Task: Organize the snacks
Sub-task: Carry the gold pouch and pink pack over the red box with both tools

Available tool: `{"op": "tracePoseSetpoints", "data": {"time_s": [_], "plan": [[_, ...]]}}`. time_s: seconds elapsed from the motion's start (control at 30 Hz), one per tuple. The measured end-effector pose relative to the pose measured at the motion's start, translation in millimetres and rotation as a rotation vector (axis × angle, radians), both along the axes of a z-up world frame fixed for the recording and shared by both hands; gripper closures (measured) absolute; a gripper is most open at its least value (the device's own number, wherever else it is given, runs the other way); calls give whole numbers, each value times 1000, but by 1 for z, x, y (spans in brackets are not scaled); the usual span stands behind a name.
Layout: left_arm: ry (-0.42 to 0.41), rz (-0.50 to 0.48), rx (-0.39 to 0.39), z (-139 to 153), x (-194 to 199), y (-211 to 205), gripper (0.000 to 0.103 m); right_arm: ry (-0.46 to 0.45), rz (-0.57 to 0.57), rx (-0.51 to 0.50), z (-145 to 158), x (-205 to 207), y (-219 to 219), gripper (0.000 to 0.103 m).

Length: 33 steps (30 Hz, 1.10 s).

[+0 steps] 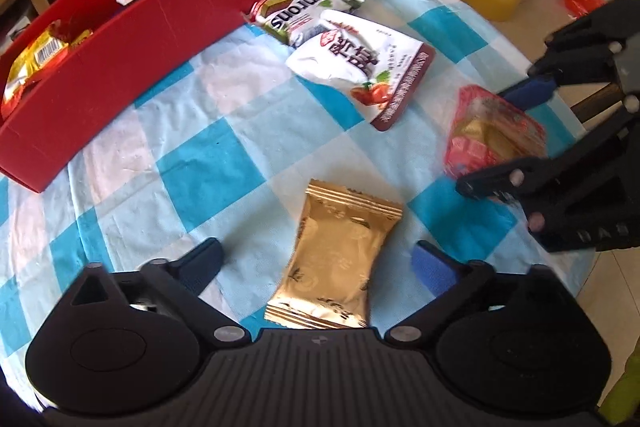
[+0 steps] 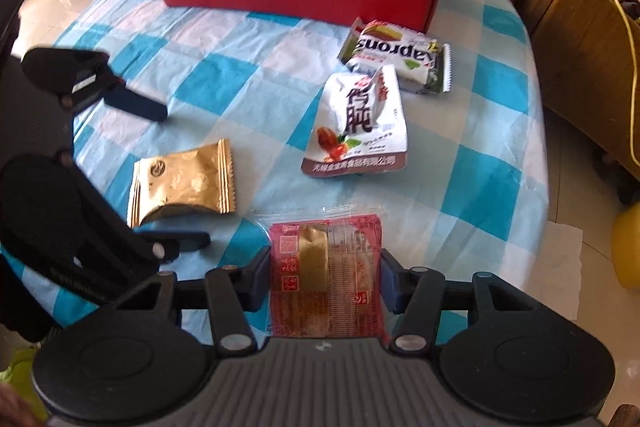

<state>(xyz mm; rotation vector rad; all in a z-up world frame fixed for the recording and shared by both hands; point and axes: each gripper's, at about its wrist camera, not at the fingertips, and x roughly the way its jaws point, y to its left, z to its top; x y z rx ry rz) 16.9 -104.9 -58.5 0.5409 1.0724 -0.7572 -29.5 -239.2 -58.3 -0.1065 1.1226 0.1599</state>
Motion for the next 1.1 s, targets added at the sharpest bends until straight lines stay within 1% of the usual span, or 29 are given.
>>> {"op": "tracePoseSetpoints", "data": {"time_s": [0.07,0.1,0.17,0.37,0.73,1.1], "plan": [[-12,-6,-9,5,-5,0,24,-13,-9,10,4,1,-2,23],[-12,-3,-18,6,-5,-1,30,-17,-11,14,5,1,-2,23],[5,17,-44,11,-4,0,54,-27,-14,18,7,0,-1,23],[7,62,-42,14,-1,1,55,-44,-24,10,10,-1,-2,23],[-19,137,-100,33,4,11,55,-94,-44,17,20,2,-2,24],[-31,179,-140,45,16,17,55,-139,-65,51,32,12,-2,25]]}}
